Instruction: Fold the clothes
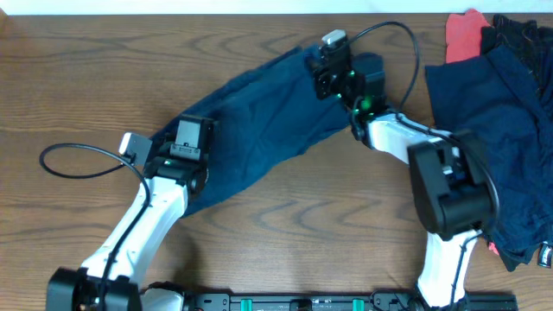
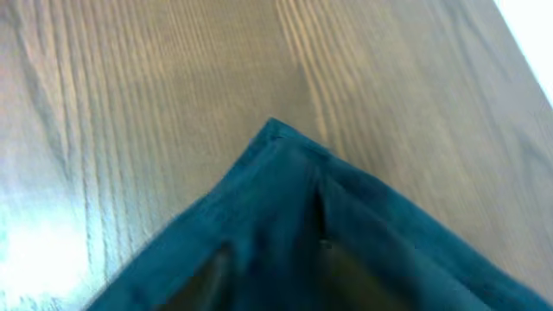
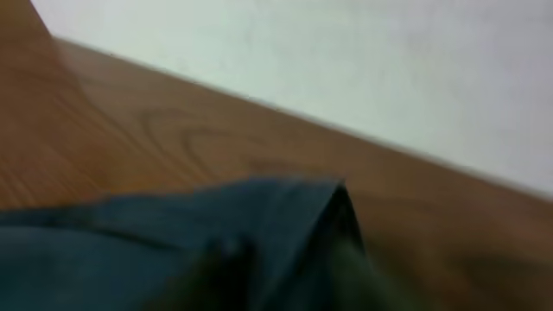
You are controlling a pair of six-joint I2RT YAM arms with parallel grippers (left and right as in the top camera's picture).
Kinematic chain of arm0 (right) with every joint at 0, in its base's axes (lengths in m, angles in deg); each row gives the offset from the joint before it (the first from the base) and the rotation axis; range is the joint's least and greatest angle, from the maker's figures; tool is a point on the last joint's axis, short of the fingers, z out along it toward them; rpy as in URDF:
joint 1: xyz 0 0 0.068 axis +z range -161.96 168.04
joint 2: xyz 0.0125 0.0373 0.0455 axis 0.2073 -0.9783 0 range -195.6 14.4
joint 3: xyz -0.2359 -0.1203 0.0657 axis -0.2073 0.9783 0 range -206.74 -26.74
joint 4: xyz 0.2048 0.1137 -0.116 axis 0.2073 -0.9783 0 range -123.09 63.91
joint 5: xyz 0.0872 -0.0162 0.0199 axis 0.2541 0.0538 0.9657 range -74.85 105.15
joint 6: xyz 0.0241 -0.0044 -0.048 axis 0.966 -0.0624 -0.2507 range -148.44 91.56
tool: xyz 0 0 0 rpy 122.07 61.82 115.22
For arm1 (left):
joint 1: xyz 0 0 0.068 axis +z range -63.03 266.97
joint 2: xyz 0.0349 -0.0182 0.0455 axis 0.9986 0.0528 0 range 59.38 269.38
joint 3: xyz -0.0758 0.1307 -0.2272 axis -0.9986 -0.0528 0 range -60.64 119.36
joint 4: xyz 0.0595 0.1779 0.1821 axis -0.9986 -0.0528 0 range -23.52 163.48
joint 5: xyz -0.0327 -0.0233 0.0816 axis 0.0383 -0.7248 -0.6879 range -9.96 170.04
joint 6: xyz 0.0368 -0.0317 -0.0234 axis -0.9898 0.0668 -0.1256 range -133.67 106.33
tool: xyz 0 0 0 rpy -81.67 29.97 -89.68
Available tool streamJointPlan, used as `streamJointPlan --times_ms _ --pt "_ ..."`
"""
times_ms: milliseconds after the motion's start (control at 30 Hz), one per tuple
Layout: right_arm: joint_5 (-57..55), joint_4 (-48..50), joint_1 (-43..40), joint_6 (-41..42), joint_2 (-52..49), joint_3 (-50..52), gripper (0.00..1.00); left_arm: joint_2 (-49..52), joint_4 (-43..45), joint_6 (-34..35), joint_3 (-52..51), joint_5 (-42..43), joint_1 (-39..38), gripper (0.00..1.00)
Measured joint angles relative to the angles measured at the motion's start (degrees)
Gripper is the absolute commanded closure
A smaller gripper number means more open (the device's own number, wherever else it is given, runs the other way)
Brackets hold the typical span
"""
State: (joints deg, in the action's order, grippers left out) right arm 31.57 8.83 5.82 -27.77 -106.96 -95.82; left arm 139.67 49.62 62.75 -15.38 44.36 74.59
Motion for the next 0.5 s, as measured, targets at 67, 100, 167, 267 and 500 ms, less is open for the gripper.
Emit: streamJointPlan --times_ms 67,100,167,267,500 --pt "-0.6 -2.0 0.2 0.0 -1.5 -0.6 0.01 1.2 1.1 -0.6 0.0 -0.3 0.6 0.04" --pt "-0.7 -3.7 0.2 -0.2 -1.7 -0.7 0.01 1.6 2.2 -1.6 0.0 -0.4 1.0 0.02" --pt "-0.9 -6.4 0.1 -0.1 -1.6 -0.7 0.01 1.8 5.1 -5.0 -0.1 -0.5 1.9 0.02" --pt "-1.1 -13.8 -0.8 0.3 -0.1 -1.1 0.01 1.0 8.7 -12.0 -0.1 -0.7 3.8 0.02" --pt "0.7 -34.6 -8.0 0.8 11.4 -1.4 0.01 -6.1 6.7 -26.1 0.3 6.6 6.3 0.02"
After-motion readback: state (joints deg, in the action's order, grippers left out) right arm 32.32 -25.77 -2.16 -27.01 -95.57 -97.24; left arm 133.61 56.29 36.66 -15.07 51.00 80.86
